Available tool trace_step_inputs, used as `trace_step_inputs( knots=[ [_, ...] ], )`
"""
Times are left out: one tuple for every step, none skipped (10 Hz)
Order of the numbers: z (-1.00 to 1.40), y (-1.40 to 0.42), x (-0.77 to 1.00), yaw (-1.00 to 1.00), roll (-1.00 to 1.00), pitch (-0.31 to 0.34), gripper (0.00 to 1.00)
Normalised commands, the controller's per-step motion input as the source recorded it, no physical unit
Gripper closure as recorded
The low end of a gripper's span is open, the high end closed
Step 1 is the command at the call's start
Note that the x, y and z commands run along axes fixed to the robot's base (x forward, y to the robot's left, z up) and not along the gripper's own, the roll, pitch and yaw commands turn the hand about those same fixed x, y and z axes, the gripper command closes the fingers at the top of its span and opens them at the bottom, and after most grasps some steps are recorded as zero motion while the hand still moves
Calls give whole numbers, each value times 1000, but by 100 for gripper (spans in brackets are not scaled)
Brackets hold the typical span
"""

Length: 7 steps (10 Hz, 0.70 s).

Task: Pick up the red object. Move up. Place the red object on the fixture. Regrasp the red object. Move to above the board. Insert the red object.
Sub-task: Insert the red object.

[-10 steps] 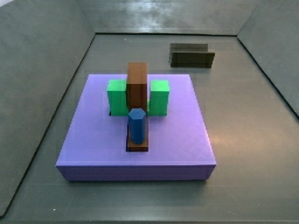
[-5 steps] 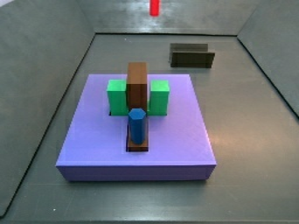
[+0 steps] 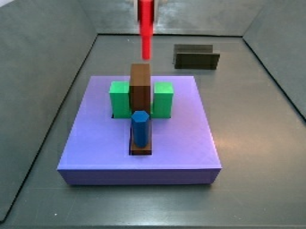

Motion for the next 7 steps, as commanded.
trace_step_inputs(
  knots=[
    [-517,100,-86,0,-329,0,100],
    [-343,114,-77,0,-286,4,100],
    [-140,86,-69,0,-187,20,100],
    [-169,43,0,0,-207,11,100],
    [-180,54,0,0,-236,17,100],
    [-191,43,0,0,-230,27,100],
    [-183,11,-6,0,-226,14,100]
  ],
)
